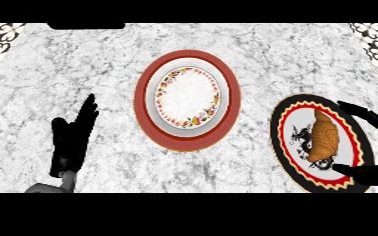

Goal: Pick the croissant from the plate and place it in the plate

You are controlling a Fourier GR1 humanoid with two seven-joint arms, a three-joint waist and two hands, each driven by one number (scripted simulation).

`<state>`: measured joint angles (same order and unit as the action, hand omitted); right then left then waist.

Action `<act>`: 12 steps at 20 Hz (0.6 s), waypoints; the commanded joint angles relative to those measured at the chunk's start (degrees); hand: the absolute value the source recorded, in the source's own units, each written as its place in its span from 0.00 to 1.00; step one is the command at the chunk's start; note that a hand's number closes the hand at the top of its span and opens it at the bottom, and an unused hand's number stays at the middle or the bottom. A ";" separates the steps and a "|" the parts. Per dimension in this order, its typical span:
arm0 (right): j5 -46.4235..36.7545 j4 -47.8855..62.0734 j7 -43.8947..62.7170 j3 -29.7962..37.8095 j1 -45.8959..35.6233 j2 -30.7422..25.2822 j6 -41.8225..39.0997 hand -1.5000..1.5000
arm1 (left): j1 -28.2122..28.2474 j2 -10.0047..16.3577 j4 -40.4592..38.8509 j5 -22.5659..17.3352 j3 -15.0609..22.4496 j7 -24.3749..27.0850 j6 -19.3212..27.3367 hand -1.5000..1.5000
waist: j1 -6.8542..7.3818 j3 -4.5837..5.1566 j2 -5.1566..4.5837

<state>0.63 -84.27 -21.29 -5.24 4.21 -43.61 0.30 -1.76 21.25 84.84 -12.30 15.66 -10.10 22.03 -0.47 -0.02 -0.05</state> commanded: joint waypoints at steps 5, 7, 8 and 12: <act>-12.14 -4.40 14.29 -2.42 -4.27 -10.49 -3.23 0.00 | -1.32 -0.68 -0.33 1.70 -0.12 -0.90 0.09 0.50 | 0.80 0.09 0.08; -13.22 -4.99 15.35 -3.05 -3.47 -13.08 -6.87 0.00 | -1.53 -2.46 1.29 2.40 1.50 -2.68 1.13 0.50 | 0.64 0.06 0.13; -13.70 -5.14 20.74 -4.78 -8.29 -11.80 -8.86 0.00 | -1.83 -0.66 -1.71 0.22 -1.37 -0.48 -2.29 0.50 | 1.26 0.10 -0.06; -12.09 -6.09 29.83 -8.89 -12.39 -13.25 -19.76 0.00 | -2.92 -1.17 -3.62 0.85 -1.23 0.63 -3.15 0.50 | 1.67 0.15 -0.19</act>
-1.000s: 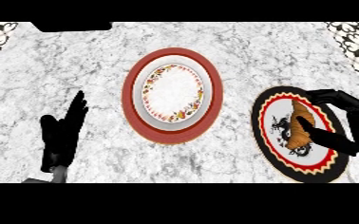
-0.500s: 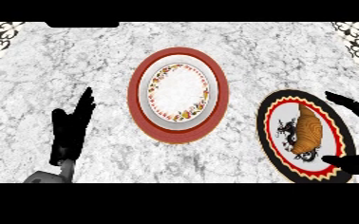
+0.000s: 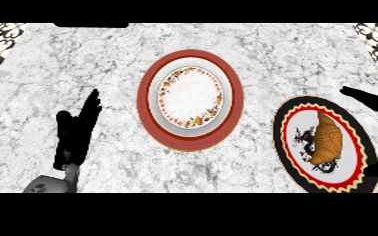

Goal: Pick the croissant from the plate and place it in the plate

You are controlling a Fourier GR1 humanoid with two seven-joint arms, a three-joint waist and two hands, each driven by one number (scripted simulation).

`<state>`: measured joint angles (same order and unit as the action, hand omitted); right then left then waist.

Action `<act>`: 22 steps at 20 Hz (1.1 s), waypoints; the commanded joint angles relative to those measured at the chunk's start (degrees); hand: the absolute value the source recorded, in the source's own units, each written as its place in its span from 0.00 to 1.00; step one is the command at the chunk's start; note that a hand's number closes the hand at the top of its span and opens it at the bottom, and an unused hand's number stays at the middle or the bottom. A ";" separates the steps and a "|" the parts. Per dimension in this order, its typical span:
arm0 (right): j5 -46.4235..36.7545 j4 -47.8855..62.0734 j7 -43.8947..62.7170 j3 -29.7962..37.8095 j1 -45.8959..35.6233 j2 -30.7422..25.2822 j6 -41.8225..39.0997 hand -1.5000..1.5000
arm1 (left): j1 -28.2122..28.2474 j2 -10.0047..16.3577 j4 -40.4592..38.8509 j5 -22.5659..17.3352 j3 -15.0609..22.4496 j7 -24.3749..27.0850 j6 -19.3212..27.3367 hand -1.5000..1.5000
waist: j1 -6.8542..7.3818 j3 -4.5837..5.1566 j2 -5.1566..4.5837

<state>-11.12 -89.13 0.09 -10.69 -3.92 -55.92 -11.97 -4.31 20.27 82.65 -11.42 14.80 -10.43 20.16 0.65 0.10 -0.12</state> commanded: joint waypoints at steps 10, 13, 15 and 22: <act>-7.03 5.88 11.78 -3.06 -9.48 7.22 -17.19 0.00 | 1.04 -2.63 -2.17 1.96 -3.04 1.80 -3.59 0.50 | -0.35 -0.08 0.06; -9.23 3.63 12.82 -1.36 -8.46 9.52 -19.30 0.00 | 1.57 -3.63 1.73 4.91 -3.17 -2.05 -1.31 0.50 | -0.46 -0.10 0.14; -12.47 7.60 8.91 -1.17 -8.02 10.98 -17.47 0.00 | 1.65 -6.10 0.66 6.61 -1.88 -1.17 -0.45 0.50 | -0.52 -0.10 0.10; -14.99 0.40 10.35 2.39 -3.05 13.33 -21.59 0.00 | 1.59 -4.26 -0.28 5.78 -7.62 -0.84 -5.49 0.50 | -0.87 -0.08 0.21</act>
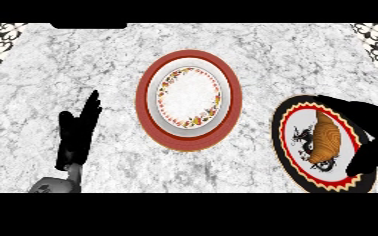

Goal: Pick the croissant from the plate and place it in the plate

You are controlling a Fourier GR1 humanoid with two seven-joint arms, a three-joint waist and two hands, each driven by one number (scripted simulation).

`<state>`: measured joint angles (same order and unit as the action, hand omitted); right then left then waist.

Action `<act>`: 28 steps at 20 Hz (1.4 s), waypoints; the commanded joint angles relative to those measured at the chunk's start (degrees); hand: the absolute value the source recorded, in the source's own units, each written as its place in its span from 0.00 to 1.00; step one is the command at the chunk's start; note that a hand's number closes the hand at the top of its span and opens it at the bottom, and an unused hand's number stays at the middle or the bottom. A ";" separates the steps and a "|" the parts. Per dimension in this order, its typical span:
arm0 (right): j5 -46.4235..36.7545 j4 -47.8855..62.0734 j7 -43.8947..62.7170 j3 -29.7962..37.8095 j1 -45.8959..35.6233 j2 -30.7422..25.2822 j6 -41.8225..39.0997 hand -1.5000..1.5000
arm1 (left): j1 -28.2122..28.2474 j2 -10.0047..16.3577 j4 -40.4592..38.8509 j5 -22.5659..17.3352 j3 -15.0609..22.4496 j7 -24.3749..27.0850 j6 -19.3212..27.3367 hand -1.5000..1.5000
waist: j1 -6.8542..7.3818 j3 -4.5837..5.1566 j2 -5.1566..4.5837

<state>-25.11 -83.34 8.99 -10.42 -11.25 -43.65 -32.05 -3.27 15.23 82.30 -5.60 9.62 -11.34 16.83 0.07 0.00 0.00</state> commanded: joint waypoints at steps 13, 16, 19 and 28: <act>-14.22 7.89 -5.79 2.32 0.08 11.13 1.21 1.00 | 1.28 -3.76 -2.57 3.54 -4.72 4.05 -4.50 0.50 | 0.01 0.00 -0.01; -16.57 3.74 -9.15 2.21 1.26 8.79 1.84 1.00 | 2.06 -4.38 1.07 4.78 -3.45 -0.10 -3.76 0.50 | -0.09 0.00 0.04; -19.66 8.19 -11.71 2.15 -0.34 11.24 5.76 1.00 | -2.72 -5.24 -1.36 5.13 -5.00 -2.26 -3.35 0.50 | -0.10 -0.01 -0.01; -23.85 7.53 -14.74 10.67 -0.13 7.38 18.74 1.00 | 4.39 -4.87 1.56 6.44 -4.21 1.83 -4.87 0.50 | -0.08 -0.01 0.06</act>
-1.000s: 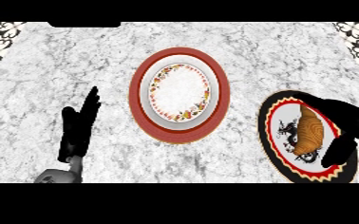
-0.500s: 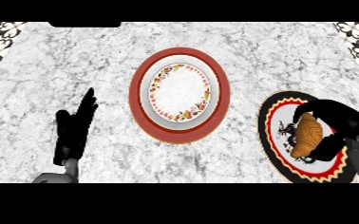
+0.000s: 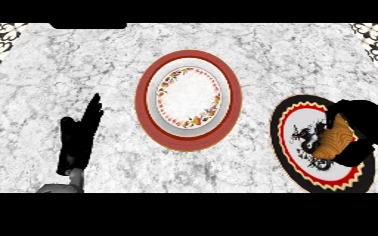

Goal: Pick the croissant from the plate and place it in the plate

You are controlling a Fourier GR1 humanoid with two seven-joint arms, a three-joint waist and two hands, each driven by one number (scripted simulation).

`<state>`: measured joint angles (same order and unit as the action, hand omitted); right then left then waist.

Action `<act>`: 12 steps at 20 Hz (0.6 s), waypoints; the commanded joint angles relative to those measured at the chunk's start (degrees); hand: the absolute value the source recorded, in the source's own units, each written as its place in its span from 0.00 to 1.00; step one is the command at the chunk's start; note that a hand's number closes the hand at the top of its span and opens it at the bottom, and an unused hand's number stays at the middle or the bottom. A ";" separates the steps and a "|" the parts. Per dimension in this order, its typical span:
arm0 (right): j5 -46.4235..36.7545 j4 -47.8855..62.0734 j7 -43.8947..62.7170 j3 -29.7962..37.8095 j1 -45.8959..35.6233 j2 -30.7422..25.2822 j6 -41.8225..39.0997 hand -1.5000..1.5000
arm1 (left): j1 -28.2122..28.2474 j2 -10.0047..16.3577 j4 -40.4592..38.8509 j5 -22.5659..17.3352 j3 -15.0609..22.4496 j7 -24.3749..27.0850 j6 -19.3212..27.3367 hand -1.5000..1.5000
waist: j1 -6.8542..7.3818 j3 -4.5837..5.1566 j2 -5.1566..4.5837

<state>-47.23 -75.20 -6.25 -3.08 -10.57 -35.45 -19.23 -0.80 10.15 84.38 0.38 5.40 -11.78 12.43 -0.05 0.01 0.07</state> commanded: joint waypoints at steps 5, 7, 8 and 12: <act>-7.69 -10.80 23.39 -13.73 -10.12 28.13 7.75 1.00 | -1.43 -1.04 -0.64 0.50 2.25 0.11 -1.44 0.50 | 4.42 0.26 0.23; -10.16 -9.57 29.14 -16.68 -13.94 34.62 9.65 1.00 | -2.87 0.23 -0.86 0.15 1.97 -0.77 -2.85 0.50 | 6.07 0.29 -0.13; -11.03 -9.90 32.33 -19.24 -15.51 34.80 12.07 1.00 | -2.79 -0.74 -1.23 0.89 2.81 -0.17 -2.16 0.50 | 5.92 0.23 -0.10; -11.13 -10.99 45.84 -26.11 -24.01 35.20 18.81 1.00 | -5.01 -1.61 -2.14 0.71 2.94 -1.10 -2.11 0.50 | 5.95 0.17 -0.05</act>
<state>-56.95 -85.07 28.39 -23.08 -28.07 -3.90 -6.26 -4.19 9.23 82.86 0.93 7.76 -12.46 10.47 5.37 0.21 0.03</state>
